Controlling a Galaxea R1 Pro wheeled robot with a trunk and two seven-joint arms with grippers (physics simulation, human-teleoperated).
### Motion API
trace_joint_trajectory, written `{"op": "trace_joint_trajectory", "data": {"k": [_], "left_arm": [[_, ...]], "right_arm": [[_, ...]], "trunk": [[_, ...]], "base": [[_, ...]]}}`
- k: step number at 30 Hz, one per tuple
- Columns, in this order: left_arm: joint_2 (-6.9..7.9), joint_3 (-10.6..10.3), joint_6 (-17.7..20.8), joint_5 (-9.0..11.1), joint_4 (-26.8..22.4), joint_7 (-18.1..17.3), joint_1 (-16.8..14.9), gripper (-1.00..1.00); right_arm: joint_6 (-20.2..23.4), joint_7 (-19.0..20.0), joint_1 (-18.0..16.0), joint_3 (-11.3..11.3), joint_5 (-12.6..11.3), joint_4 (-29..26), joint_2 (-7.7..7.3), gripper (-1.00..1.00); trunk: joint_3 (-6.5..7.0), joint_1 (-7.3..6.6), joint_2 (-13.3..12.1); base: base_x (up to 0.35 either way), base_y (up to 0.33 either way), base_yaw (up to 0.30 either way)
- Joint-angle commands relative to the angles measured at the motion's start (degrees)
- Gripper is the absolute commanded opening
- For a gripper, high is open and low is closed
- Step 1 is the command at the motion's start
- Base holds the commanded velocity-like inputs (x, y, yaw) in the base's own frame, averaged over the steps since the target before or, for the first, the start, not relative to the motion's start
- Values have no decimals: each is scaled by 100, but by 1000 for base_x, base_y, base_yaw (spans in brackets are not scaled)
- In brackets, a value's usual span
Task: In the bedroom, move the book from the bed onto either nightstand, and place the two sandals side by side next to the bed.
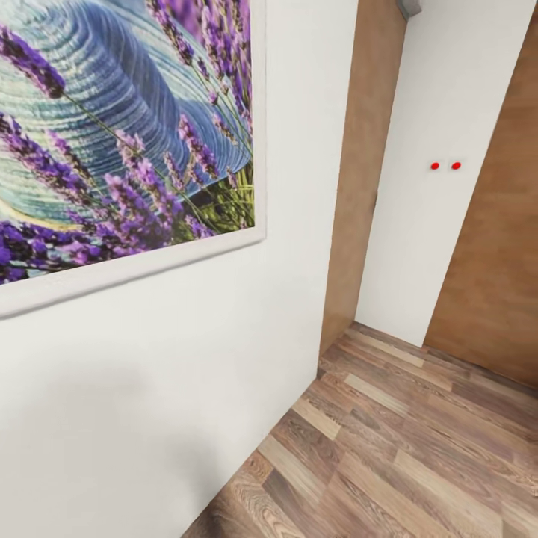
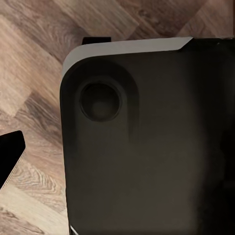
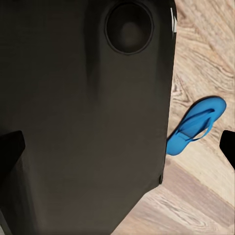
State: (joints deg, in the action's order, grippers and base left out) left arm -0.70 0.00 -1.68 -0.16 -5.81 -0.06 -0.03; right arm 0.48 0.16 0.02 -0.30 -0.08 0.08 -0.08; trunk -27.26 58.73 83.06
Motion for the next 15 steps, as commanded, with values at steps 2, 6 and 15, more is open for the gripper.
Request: {"op": "trace_joint_trajectory", "data": {"k": [2,6,15], "left_arm": [[0,0,-17,-2,0,-1,-2,100],[0,0,-17,-2,0,-2,-4,100],[0,0,-17,-2,0,-2,-3,100]], "right_arm": [[5,2,-2,-4,-1,0,0,100],[5,2,-2,-1,-1,-1,0,100],[5,2,-2,-1,-1,0,0,100]], "trunk": [[-4,0,2],[-4,0,2],[-4,0,2]], "base": [[22,0,-272],[9,0,-275],[2,0,-275]]}}
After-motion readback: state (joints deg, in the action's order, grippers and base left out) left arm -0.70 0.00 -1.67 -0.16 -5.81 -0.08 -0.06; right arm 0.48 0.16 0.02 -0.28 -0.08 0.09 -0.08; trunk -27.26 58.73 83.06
